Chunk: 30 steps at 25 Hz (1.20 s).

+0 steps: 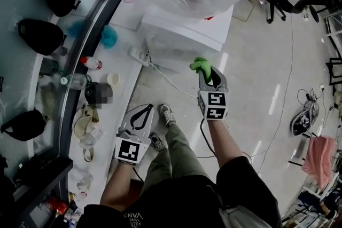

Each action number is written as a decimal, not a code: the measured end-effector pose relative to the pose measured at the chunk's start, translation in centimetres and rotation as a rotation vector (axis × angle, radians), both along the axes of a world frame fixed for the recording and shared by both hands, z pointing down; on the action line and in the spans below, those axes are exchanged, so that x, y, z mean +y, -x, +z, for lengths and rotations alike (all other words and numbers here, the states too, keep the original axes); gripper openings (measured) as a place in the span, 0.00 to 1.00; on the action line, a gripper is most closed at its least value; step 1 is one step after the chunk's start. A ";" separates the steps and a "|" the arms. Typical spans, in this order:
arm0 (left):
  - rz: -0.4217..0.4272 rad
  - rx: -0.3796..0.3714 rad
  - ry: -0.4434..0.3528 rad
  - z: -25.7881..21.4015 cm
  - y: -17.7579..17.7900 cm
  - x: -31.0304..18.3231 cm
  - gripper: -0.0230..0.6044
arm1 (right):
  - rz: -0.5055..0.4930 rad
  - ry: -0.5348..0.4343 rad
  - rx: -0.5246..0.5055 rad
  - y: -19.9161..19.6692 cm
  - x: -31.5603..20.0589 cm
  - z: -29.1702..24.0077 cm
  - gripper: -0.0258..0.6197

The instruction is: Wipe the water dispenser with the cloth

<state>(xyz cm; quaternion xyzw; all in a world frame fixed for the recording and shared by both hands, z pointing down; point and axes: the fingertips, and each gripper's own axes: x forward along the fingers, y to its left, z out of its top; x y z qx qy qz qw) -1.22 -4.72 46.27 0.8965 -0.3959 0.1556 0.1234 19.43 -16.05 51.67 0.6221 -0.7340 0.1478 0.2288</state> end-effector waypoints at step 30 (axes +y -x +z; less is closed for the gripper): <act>-0.248 -0.023 0.066 2.9 9.6 0.1 0.04 | -0.212 0.061 0.005 16.6 -10.8 6.6 0.22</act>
